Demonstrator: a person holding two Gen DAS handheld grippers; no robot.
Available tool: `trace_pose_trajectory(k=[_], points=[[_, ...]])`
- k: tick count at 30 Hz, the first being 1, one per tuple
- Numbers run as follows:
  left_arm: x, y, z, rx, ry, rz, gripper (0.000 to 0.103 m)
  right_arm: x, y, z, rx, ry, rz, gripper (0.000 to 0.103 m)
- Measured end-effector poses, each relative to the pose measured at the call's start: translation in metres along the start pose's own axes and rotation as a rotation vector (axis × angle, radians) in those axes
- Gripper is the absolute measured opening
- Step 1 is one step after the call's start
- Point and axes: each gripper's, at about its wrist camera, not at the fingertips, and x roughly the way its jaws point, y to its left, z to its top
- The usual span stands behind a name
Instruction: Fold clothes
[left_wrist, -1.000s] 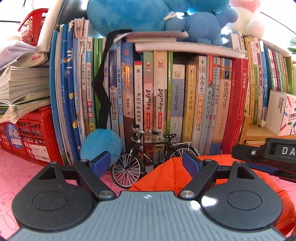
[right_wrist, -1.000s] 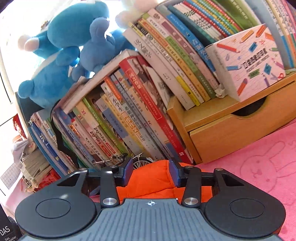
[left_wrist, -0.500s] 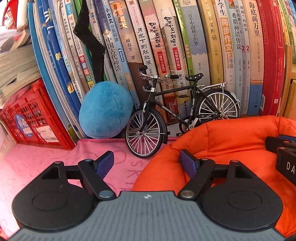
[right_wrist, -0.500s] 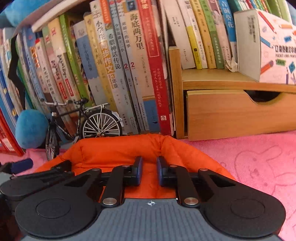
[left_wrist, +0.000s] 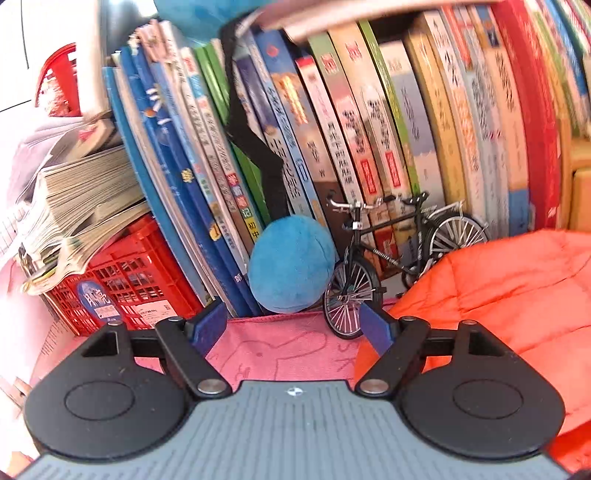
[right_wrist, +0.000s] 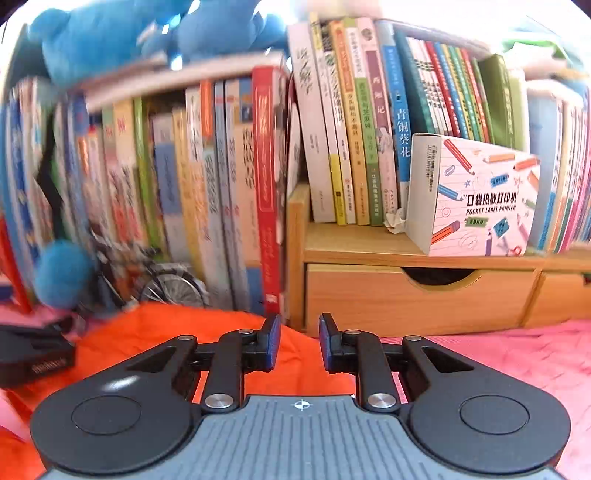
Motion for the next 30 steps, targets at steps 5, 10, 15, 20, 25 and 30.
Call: trace_pose_trajectory(k=[5,10,15,20,25,30], points=[[-0.032,-0.002,-0.005,-0.064,-0.014,-0.128,0.079,-0.011,0.014,-0.007,0.038,0.117,0.148,0.025],[-0.018,-0.017,-0.016,0.025,0.026,-0.076,0.08,-0.004,0.043,-0.032,-0.12,0.214,0.051,0.025],[-0.004,-0.032,-0.027,0.114,0.066,-0.024,0.092,-0.012,0.041,-0.048,-0.223,0.211,0.003,0.022],[-0.001,-0.035,-0.031,0.139,0.074,-0.01,0.093,-0.021,0.022,-0.051,-0.179,0.191,-0.012,0.017],[-0.002,-0.033,-0.032,0.133,0.067,-0.015,0.097,-0.014,0.0,-0.046,-0.005,0.185,-0.05,0.0],[-0.02,-0.009,-0.029,0.049,0.06,-0.047,0.095,-0.053,0.011,-0.046,0.051,0.106,0.014,0.033]])
